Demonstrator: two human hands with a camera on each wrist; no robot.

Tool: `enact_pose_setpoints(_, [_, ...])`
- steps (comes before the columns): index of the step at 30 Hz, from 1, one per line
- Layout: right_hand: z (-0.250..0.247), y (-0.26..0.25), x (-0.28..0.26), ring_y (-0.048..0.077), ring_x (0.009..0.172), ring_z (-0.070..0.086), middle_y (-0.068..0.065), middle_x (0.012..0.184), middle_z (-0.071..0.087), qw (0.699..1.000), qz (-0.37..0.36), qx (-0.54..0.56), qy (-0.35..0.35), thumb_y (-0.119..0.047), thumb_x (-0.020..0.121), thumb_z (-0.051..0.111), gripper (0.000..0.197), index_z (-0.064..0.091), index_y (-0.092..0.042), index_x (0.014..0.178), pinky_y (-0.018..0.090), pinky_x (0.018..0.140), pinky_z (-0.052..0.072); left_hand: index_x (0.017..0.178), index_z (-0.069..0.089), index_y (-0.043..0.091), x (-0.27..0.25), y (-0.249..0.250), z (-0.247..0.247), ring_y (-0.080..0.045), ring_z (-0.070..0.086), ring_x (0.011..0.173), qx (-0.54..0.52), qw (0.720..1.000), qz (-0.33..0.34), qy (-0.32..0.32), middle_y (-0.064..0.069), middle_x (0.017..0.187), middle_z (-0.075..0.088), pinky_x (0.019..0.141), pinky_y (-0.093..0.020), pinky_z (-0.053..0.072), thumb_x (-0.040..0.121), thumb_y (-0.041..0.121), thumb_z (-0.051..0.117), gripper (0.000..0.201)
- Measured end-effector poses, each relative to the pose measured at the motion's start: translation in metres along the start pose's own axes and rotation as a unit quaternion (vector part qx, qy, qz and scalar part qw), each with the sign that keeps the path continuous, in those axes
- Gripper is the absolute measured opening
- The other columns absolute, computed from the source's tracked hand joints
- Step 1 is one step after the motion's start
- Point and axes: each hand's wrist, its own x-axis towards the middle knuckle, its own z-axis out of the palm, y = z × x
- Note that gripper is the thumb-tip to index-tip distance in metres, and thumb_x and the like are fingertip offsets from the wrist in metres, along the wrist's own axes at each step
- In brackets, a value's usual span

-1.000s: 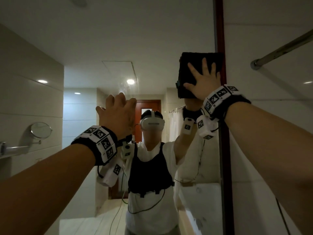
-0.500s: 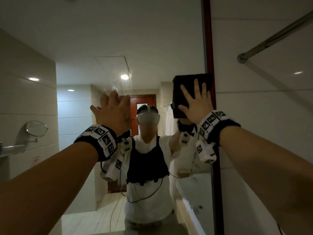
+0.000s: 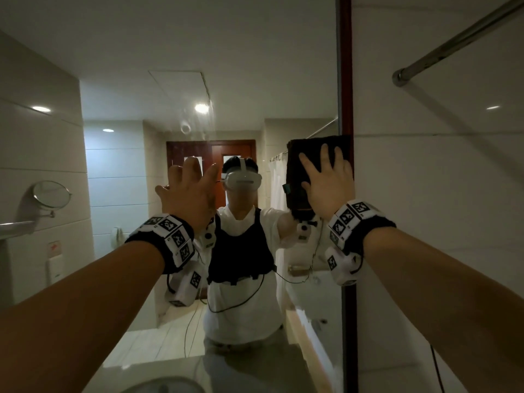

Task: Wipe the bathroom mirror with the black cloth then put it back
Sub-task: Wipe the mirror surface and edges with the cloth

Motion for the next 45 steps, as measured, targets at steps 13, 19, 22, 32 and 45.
enact_pose_setpoints(13, [-0.001,-0.004,0.037,0.048,0.147,-0.009,0.011,0.165,-0.011,0.993,0.025,0.114,-0.001,-0.044,0.1,0.048,0.069,0.007,-0.042,0.156,0.061,0.12,0.008,0.139,0.031,0.04,0.004,-0.004,0.01,-0.04,0.029,0.123,0.001,1.0,0.007,0.018,-0.007,0.144,0.025,0.081,-0.066,0.043,0.07,0.033,0.075,0.083])
enact_pose_setpoints(19, [0.023,-0.013,-0.016,0.049,0.147,-0.006,0.014,0.165,-0.01,0.994,0.029,0.102,-0.004,-0.043,0.1,0.047,0.069,0.007,-0.041,0.156,0.061,0.119,0.011,0.139,0.032,0.039,0.001,-0.001,0.012,-0.043,0.029,0.127,-0.009,1.0,-0.001,0.021,-0.008,0.148,0.025,0.083,-0.069,0.044,0.068,0.033,0.078,0.085])
enact_pose_setpoints(22, [0.038,-0.018,-0.048,0.048,0.147,-0.009,0.013,0.164,-0.013,0.993,0.038,0.107,-0.026,-0.043,0.1,0.046,0.071,0.003,-0.042,0.156,0.06,0.12,0.011,0.138,0.035,0.039,-0.007,0.001,0.012,-0.042,0.027,0.133,-0.027,0.999,-0.004,0.018,-0.008,0.151,0.024,0.087,-0.069,0.043,0.074,0.033,0.075,0.076])
enact_pose_setpoints(32, [0.058,-0.022,-0.091,0.045,0.148,-0.015,0.009,0.164,-0.02,0.992,0.037,0.109,-0.058,-0.043,0.101,0.044,0.071,-0.003,-0.044,0.155,0.059,0.121,0.008,0.147,0.025,0.041,-0.054,-0.012,0.024,-0.042,0.019,0.138,-0.002,0.999,0.016,-0.033,-0.011,0.154,0.018,0.091,-0.07,0.04,0.07,0.028,0.084,0.098])
enact_pose_setpoints(45, [0.072,-0.093,-0.111,0.049,0.148,0.0,0.015,0.165,0.004,0.993,-0.095,0.072,-0.003,-0.046,0.089,0.059,0.077,0.021,-0.038,0.155,0.063,0.119,0.011,0.147,0.026,0.039,-0.05,-0.015,0.025,-0.041,0.022,0.136,0.008,0.999,0.024,-0.028,-0.012,0.152,0.021,0.089,-0.071,0.041,0.076,0.029,0.079,0.089])
